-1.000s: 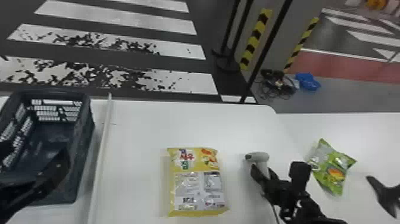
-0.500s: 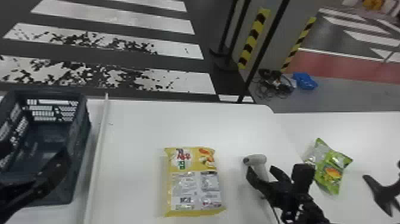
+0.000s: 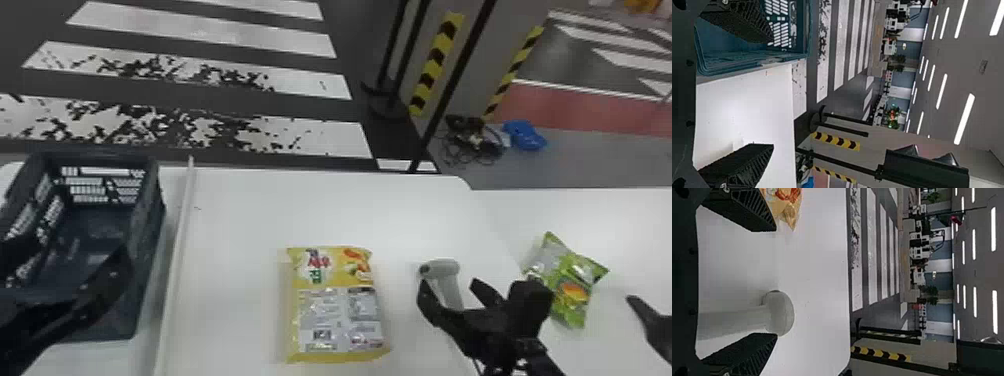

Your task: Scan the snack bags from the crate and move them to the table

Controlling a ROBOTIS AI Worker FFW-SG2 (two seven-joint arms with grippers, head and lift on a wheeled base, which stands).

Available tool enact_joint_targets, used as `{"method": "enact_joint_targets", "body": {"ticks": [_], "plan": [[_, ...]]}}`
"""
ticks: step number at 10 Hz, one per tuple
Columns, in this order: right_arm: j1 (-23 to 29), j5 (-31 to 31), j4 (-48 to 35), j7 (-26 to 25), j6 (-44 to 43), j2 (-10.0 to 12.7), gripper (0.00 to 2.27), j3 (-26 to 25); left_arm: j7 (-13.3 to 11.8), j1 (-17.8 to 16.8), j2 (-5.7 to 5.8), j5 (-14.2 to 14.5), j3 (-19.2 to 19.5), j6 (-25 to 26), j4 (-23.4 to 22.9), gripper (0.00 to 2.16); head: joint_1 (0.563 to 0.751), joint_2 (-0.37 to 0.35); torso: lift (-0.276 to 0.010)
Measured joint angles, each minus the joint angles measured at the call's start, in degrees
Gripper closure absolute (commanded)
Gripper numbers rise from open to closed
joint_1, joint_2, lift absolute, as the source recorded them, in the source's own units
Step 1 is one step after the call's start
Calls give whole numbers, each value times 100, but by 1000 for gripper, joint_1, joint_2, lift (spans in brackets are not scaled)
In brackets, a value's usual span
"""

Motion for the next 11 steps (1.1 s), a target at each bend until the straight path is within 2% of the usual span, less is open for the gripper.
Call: {"method": "enact_joint_targets", "body": {"ticks": [2, 4, 8, 11], "plan": [[182, -91, -297, 20, 235, 136, 33, 128, -10, -28, 8, 19, -7, 0, 38, 36, 695, -205, -95], [203, -231, -452, 321, 796, 152, 43, 198, -33, -28, 20, 25, -8, 0, 53, 36, 695, -180, -95], [14, -683, -791, 1635, 2391, 146, 46, -159, -41, -15, 24, 25, -9, 0, 59, 36, 695, -119, -95], [-551, -823, -648, 2523, 3757, 103, 46, -406, -51, 2, 9, 2, -32, 0, 64, 36, 695, -95, -95]]}}
